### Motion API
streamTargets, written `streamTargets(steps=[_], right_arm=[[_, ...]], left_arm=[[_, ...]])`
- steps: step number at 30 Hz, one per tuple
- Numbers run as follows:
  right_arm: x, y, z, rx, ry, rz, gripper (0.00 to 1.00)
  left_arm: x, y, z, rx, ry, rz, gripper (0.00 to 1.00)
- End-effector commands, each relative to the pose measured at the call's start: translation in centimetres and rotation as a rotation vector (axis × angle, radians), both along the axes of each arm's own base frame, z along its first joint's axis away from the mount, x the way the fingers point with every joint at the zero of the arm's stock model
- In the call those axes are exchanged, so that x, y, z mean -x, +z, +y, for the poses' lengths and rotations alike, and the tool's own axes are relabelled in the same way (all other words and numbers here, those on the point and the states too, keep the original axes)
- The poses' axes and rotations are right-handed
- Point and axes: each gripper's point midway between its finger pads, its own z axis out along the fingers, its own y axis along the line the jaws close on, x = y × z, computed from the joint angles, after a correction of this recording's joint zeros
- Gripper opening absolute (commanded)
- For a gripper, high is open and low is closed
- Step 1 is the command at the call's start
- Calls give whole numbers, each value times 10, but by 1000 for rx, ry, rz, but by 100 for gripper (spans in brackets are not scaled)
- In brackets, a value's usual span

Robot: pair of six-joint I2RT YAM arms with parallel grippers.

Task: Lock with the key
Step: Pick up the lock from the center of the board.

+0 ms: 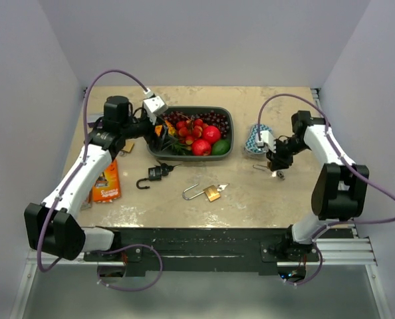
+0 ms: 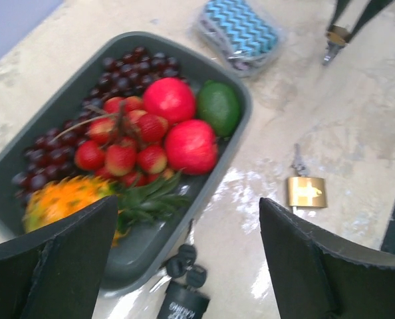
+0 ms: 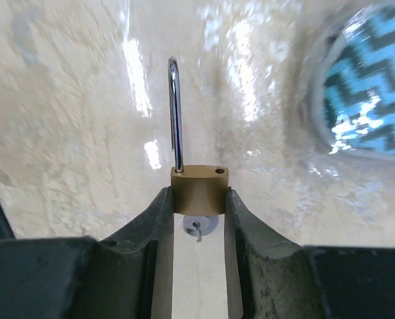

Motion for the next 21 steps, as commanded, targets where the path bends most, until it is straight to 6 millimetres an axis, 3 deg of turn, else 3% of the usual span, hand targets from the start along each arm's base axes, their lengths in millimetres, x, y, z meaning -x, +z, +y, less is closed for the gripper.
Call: streamTargets(steps=[1,6,9,15,21], right_arm=[[16,53,46,-180,-73,5,0],[35,81,83,-255,-78,14,0],[43,101,104,-327,-97,40,0],[59,114,125,-382,-120,112,0],[74,115,131,-374,-142,187,0]], left_arm=[[19,-7,-47,77,-219,32,89],[40,-29,-106,131,-383,150,79],[56,-36,-135,141,-480,134,79],[88,-41,-163,161,-654,-22,78],[99,-45,-180,157,-691,-71,74]])
